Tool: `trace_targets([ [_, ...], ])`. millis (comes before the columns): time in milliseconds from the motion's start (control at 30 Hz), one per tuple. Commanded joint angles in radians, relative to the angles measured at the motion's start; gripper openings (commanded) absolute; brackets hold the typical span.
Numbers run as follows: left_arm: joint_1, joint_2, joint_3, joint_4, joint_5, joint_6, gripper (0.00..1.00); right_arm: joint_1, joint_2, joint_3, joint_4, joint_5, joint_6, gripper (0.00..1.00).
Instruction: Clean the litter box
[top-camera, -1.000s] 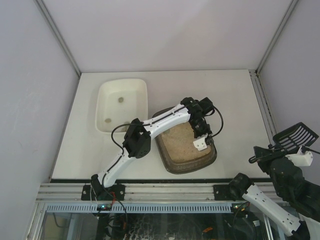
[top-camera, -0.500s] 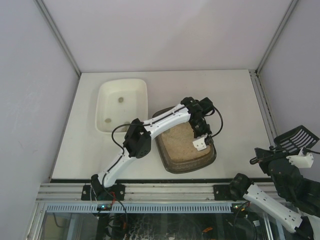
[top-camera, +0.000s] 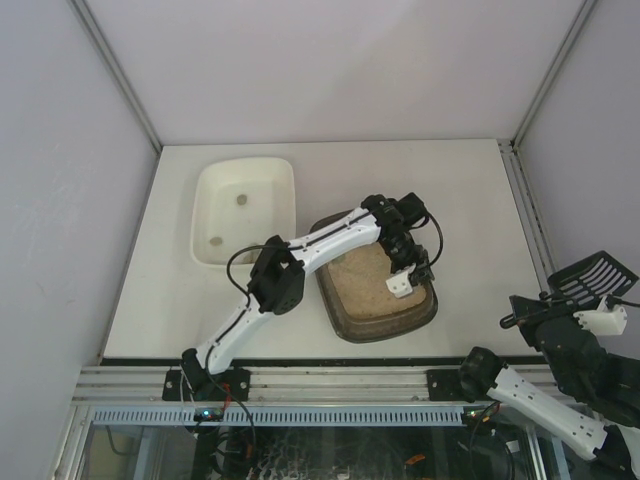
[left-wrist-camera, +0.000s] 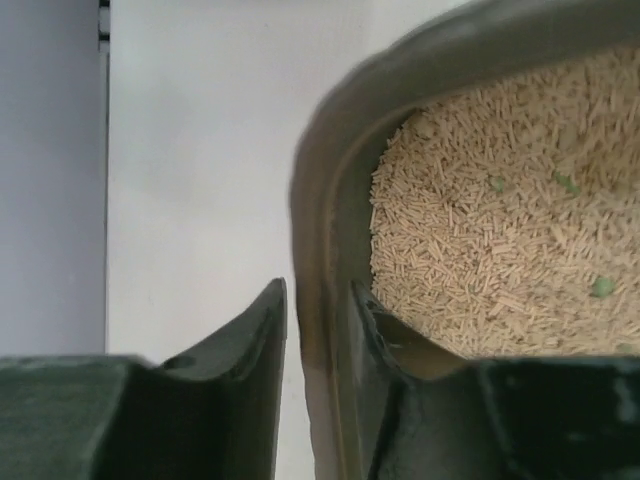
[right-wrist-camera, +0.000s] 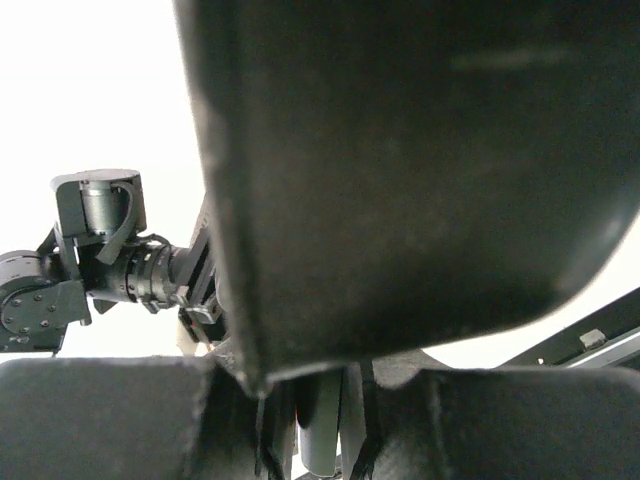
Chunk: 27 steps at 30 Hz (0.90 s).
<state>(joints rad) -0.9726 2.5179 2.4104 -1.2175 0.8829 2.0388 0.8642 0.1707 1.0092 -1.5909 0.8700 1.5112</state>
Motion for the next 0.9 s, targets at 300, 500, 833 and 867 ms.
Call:
trace_targets([
  [300,0.043,-0.267,-0.130,0.182,-0.089,0.328,1.00,0.143,0.026,-0.009,0.055,0.080,0.043,0.00],
  [500,0.112,-0.412,-0.218,0.118,-0.174,0.256,1.00,0.154,0.031,-0.034,0.128,0.090,0.000,0.00],
  [833,0.168,-0.693,-0.383,0.552,-0.478,-0.952,1.00,0.223,0.196,-0.003,0.495,0.061,-0.512,0.02],
  [867,0.177,-0.721,-0.425,0.660,-0.588,-1.133,1.00,0.223,0.251,0.020,0.518,0.057,-0.554,0.01],
])
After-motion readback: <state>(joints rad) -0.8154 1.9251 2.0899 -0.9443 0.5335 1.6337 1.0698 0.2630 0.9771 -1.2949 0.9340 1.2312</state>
